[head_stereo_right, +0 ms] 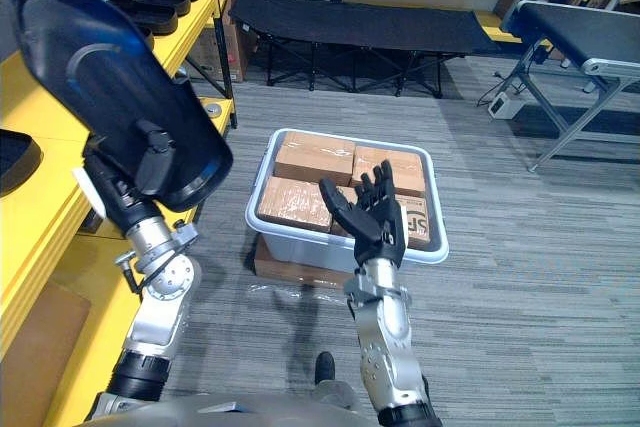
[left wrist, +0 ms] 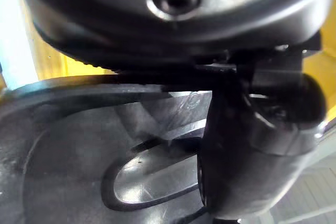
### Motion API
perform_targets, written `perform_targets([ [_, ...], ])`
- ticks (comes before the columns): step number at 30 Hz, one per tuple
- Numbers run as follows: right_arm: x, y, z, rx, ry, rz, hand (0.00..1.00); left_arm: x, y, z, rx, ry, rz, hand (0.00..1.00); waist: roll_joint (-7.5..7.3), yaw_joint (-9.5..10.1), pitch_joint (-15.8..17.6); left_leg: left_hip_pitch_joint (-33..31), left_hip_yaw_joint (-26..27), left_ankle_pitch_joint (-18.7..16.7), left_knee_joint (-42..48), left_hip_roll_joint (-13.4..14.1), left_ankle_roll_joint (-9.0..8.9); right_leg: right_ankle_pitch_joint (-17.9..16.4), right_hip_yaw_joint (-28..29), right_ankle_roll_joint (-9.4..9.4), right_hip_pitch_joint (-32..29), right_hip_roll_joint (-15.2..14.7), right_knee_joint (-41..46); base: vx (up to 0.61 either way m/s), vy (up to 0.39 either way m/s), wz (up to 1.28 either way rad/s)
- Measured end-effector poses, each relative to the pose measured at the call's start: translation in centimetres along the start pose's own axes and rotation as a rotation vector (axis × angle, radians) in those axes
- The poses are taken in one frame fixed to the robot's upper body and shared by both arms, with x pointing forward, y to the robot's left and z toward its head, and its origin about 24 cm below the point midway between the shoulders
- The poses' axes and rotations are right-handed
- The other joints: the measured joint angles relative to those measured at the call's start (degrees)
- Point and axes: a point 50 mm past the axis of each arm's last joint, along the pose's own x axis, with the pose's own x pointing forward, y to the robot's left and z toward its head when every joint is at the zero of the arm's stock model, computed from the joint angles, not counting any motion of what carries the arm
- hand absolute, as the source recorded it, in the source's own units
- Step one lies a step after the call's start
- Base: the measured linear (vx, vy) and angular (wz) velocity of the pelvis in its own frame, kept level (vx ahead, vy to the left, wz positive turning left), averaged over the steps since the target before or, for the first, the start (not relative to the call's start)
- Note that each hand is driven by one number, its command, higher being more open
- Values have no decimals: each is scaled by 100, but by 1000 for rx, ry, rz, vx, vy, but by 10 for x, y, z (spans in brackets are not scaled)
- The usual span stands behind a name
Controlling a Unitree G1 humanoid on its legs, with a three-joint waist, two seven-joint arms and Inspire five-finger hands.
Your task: Walk over and take three plastic housings, then place them on the shelf
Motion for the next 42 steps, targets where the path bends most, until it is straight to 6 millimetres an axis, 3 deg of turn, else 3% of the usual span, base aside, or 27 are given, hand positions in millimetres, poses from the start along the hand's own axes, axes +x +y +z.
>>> perform_targets([
  [3, -1, 4, 3, 81, -38, 115, 100, -5, 7, -5, 50, 0, -17, 0, 34, 0, -21, -2, 21, -8, -8, 1, -1, 2, 2, 4, -2, 2, 0, 0, 0, 0],
  [5, -1, -1, 11, 11, -66, 103, 100, -6, 11, -6, 44, 3, -58, 0, 37, -2, -23, -2, 24, -9, -16, 1, -1, 2, 7, 6, -3, 2, 0, 0, 0, 0],
  [8, -5, -19, 19, -169, -58, -36, 100, -6, 14, -9, -42, 54, -136, 0, 40, 3, -25, -2, 28, -10, -29, -2, 1, -4, 23, 17, -6, -1, 0, 0, 0, 0],
  [11, -22, -45, 21, -281, 2, -219, 100, -12, 20, -15, -81, 123, -184, 0, 79, -15, -46, -9, 67, -11, -75, -3, 3, -14, 40, 30, -55, -1, 0, -7, 4, -6],
  [16, -32, -54, 15, -357, 85, -291, 100, -19, 24, -20, -92, 174, -190, 0, 121, -107, -48, -40, 43, -13, -85, -2, 2, -9, 32, 30, -72, -3, 1, -8, 3, 1],
  [19, -27, -45, 7, -345, 109, -254, 100, -19, 27, -5, -128, 128, -180, 0, 131, -48, -41, -80, -119, -10, -67, -8, 5, -10, -115, 31, 1, -17, 1, -19, 1, 24],
  [25, 7, -8, -14, -389, 151, -61, 100, -4, 44, 27, -172, -11, -106, 0, 158, 330, -25, -299, -633, 154, -112, -130, 36, -53, -628, 54, 107, -123, -1, -46, -2, 45],
  [28, 23, 13, -22, -446, 149, 31, 100, 0, 62, 33, -146, -40, -43, 0, 180, 615, -6, -314, -772, 254, -206, -156, 26, -67, -784, 59, 145, -141, -1, -30, -7, 30],
  [31, 32, 23, -25, -445, 145, 68, 100, -1, 77, 31, -143, -16, 9, 0, 174, 748, 5, -319, -949, 272, -205, -162, 15, -122, -963, 57, 273, -139, -1, -11, -2, 32],
  [34, 35, 25, -23, -446, 132, 69, 100, -3, 79, 30, -137, -3, -1, 0, 159, 777, 14, -501, -1014, 278, -200, -145, 38, -201, -1276, 55, 313, -165, 1, -22, -5, 47],
  [37, 32, 16, -20, -452, 132, 25, 100, -5, 69, 30, -174, 7, -93, 0, 172, 549, 49, -717, -652, 619, -285, 6, 116, -256, -1907, 121, 528, -278, 6, 5, 17, 112],
  [38, 31, 10, -18, -458, 129, -14, 100, -7, 65, 30, -181, 10, -140, 0, 149, 615, 61, -639, -679, 795, -475, -64, 48, -251, -2024, 145, 604, -349, 6, 43, 90, 78],
  [42, 30, 5, -16, -492, 117, -44, 100, -6, 64, 29, -228, 25, -203, 0, 148, 695, 77, -577, -939, 1023, -816, -297, 127, -401, -1986, 261, 599, -564, 262, 47, 97, 51],
])
